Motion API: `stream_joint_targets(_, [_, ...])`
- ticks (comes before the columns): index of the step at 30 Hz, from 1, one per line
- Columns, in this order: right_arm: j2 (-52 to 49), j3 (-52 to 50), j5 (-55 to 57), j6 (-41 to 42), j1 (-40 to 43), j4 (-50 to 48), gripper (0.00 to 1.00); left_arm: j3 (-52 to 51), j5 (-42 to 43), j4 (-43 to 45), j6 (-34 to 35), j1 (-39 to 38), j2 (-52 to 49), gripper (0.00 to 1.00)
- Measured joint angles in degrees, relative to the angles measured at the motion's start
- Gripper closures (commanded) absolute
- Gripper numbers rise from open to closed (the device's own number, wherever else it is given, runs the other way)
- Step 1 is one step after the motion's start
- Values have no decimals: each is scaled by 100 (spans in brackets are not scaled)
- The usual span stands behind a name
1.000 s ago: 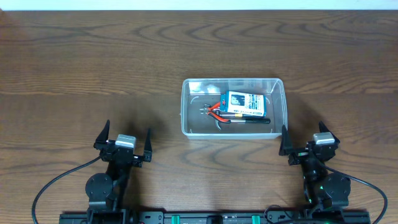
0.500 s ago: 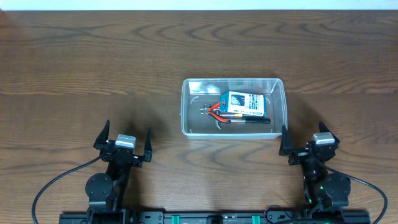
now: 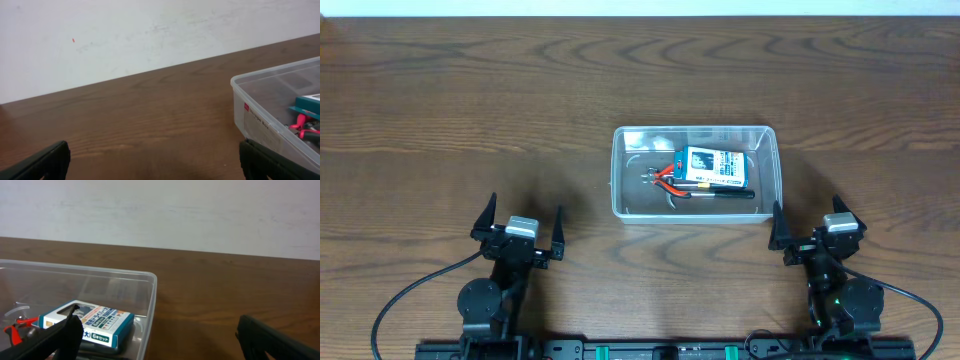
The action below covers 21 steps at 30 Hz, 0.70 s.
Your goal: Pack container
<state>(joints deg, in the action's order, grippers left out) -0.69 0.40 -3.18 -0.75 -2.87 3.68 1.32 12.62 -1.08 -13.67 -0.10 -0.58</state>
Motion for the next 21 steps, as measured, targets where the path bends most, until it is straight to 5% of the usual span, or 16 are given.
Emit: stream_joint_targets(21, [0, 0, 0, 0, 0, 0, 1, 0, 0, 0, 0, 0, 0, 2])
